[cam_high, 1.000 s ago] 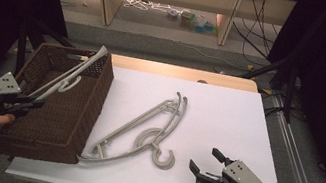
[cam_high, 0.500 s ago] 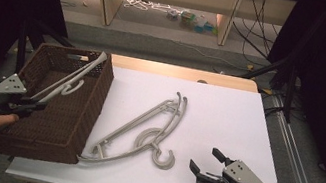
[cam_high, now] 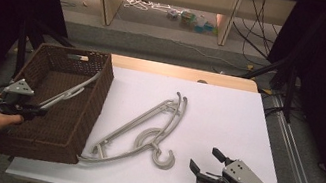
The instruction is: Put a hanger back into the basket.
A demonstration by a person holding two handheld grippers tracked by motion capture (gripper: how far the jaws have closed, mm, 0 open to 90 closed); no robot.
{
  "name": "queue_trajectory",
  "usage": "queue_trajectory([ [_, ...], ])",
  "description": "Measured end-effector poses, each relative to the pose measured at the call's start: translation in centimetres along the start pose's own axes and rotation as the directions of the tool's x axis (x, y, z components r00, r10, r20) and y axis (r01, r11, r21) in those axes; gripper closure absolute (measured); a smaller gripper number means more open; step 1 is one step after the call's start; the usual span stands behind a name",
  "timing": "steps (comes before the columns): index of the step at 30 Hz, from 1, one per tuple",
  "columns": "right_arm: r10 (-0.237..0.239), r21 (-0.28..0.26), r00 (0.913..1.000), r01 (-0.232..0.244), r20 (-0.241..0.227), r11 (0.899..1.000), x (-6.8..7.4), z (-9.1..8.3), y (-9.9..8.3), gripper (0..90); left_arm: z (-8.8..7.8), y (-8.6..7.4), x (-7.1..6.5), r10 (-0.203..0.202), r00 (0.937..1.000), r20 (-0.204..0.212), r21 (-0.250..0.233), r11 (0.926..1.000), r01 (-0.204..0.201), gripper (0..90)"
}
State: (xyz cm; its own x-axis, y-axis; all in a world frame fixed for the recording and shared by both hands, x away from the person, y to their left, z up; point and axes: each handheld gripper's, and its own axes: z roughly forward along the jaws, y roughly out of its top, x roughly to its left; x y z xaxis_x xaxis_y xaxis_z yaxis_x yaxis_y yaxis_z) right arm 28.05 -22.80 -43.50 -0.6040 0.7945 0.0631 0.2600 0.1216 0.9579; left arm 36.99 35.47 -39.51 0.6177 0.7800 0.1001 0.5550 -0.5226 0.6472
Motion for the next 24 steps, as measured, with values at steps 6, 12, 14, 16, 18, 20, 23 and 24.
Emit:
queue_trajectory([
  [6,-0.005,0.021,0.9999,0.005,0.011,1.000,-0.1,-0.2,0.1,18.5,0.5,0.2,-0.4,-0.071,0.9968,0.038,0.117,0.9909,0.066,79.6],
  [12,0.006,0.008,1.0000,-0.006,-0.001,1.000,-0.1,0.0,0.0,18.5,0.0,0.8,-0.8,-0.077,0.9949,0.066,0.118,0.9906,0.069,61.8],
  [14,-0.001,0.015,1.0000,0.000,0.008,1.000,-0.1,-0.1,0.1,18.5,-0.2,1.1,-1.3,-0.077,0.9968,0.022,0.054,0.9956,0.076,56.9],
  [16,0.012,-0.004,0.9999,-0.012,-0.001,1.000,0.0,0.0,0.0,18.5,-0.3,1.3,-1.4,-0.073,0.9970,0.025,0.045,0.9964,0.072,50.6],
  [18,0.012,-0.006,0.9999,-0.012,-0.001,1.000,0.0,0.0,0.0,18.5,-0.4,1.8,-2.4,-0.091,0.9957,0.018,-0.020,0.9956,0.092,47.6],
  [20,0.010,0.002,0.9999,-0.010,0.001,1.000,-0.1,-0.1,0.0,18.5,-1.0,2.6,-3.0,-0.053,0.9985,0.009,-0.036,0.9979,0.054,38.2],
  [23,0.009,0.004,1.0000,-0.009,0.000,1.000,-0.1,-0.1,0.1,18.5,-1.5,3.2,-3.4,-0.029,0.9995,0.009,-0.057,0.9979,0.030,34.9],
  [24,0.010,0.002,1.0000,-0.010,0.001,1.000,-0.1,-0.1,0.0,18.5,-1.4,3.7,-4.6,-0.083,0.9965,-0.009,-0.165,0.9829,0.081,33.1],
])
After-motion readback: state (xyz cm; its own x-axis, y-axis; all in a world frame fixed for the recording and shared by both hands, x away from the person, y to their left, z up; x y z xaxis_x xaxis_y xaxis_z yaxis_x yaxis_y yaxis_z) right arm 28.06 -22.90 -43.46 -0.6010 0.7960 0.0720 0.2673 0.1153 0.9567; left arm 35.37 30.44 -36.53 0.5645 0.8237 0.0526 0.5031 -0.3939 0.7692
